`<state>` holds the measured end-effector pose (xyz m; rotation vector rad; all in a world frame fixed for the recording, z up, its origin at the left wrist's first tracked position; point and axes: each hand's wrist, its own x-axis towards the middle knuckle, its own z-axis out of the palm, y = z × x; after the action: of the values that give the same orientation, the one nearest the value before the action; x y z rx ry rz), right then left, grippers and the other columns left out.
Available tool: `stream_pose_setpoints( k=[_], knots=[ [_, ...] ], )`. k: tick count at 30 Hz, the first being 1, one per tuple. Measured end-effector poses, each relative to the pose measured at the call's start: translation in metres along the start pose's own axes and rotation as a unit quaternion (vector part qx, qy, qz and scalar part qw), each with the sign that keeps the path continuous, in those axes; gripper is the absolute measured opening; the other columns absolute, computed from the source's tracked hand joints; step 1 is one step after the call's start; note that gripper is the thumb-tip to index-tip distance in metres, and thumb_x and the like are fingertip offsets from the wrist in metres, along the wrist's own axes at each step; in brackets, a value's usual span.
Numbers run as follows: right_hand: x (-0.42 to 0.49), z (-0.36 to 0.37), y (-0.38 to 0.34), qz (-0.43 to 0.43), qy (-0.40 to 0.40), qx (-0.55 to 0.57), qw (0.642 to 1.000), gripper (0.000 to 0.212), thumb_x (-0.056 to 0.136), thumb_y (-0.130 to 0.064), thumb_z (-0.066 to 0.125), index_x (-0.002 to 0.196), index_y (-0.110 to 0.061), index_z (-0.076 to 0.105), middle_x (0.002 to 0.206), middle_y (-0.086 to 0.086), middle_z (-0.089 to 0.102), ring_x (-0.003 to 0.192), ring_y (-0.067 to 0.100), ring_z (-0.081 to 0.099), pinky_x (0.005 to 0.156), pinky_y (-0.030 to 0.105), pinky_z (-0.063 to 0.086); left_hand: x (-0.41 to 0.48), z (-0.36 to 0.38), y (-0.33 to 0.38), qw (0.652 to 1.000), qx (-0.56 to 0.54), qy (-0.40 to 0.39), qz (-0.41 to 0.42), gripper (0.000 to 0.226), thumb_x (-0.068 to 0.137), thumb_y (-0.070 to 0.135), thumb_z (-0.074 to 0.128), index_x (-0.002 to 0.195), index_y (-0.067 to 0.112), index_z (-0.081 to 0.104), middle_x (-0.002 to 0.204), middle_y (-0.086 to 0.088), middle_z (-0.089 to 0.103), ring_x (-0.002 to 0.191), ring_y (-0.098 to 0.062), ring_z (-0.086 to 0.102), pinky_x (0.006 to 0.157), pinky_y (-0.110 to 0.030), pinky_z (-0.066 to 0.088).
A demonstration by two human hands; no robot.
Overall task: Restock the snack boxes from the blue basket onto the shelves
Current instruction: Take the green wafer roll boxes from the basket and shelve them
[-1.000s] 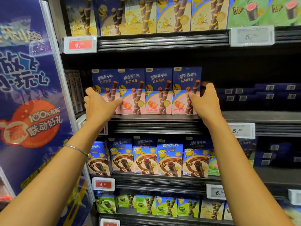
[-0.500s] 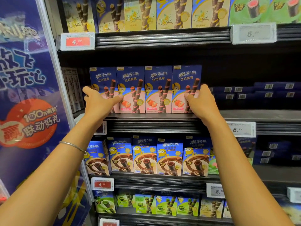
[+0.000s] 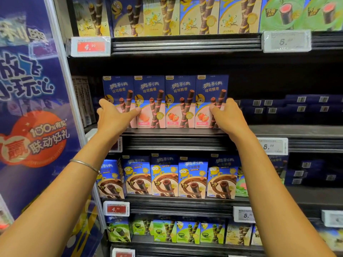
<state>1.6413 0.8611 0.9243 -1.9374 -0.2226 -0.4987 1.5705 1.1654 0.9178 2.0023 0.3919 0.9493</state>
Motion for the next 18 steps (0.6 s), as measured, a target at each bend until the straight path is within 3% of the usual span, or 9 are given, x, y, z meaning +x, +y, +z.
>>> stream_pose_setpoints(
  k=[4,9,12,15,17,18],
  knots=[
    [0.000,-0.001,-0.010,0.046,-0.005,0.080,0.996,0.027,0.104,-0.040,0.052,0.114,-0.016,0.052,0.096,-0.002,0.064,0.082,0.006,0.062,0.059,0.023,0.046,0.001,-0.001,0.002,0.999,-0.044,-0.008,-0.012,0.088,0.088,0.055,0.080,0.141,0.006,0.031,0.149,-0.017,0.047,0.133,-0.037,0.051,0.110,-0.058,0.048],
    [-0.006,-0.006,-0.017,0.068,-0.001,0.115,0.991,0.033,0.105,-0.041,0.050,0.121,-0.013,0.053,0.095,-0.002,0.064,0.080,0.006,0.061,0.060,0.023,0.043,-0.003,-0.005,0.007,0.995,-0.093,0.001,-0.028,0.086,0.099,0.061,0.062,0.152,0.003,0.026,0.158,-0.018,0.041,0.141,-0.035,0.047,0.112,-0.050,0.045],
    [-0.021,-0.017,-0.024,0.083,0.024,0.142,0.986,0.055,0.103,-0.046,0.050,0.142,-0.008,0.044,0.123,0.007,0.064,0.098,0.014,0.066,0.070,0.027,0.051,-0.010,-0.015,0.012,0.992,-0.120,0.025,-0.027,0.098,0.102,0.062,0.056,0.166,0.001,0.012,0.171,-0.019,0.027,0.155,-0.034,0.033,0.126,-0.050,0.031],
    [-0.048,-0.028,-0.024,0.035,0.038,0.140,0.989,0.048,0.102,-0.049,0.052,0.125,-0.008,0.046,0.144,0.012,0.055,0.124,0.020,0.060,0.098,0.037,0.052,-0.036,-0.021,0.021,0.984,-0.169,0.052,0.015,0.093,0.104,0.059,0.054,0.168,0.005,0.014,0.171,-0.014,0.028,0.157,-0.025,0.032,0.125,-0.031,0.031],
    [-0.077,-0.034,-0.025,0.008,0.030,0.167,0.986,0.043,0.102,-0.047,0.053,0.127,-0.012,0.051,0.140,0.003,0.059,0.127,0.012,0.058,0.105,0.035,0.048,-0.065,-0.021,0.029,0.969,-0.237,0.056,0.051,0.081,0.105,0.052,0.055,0.165,0.006,0.025,0.154,-0.007,0.047,0.139,-0.016,0.050,0.104,-0.008,0.041],
    [-0.092,-0.038,-0.025,0.003,0.024,0.193,0.981,0.036,0.102,-0.044,0.054,0.128,-0.019,0.055,0.130,-0.007,0.064,0.124,0.006,0.059,0.105,0.034,0.049,-0.082,-0.020,0.032,0.958,-0.275,0.054,0.064,0.076,0.105,0.049,0.056,0.162,0.006,0.031,0.144,-0.003,0.053,0.127,-0.009,0.055,0.097,-0.005,0.043]
  ],
)
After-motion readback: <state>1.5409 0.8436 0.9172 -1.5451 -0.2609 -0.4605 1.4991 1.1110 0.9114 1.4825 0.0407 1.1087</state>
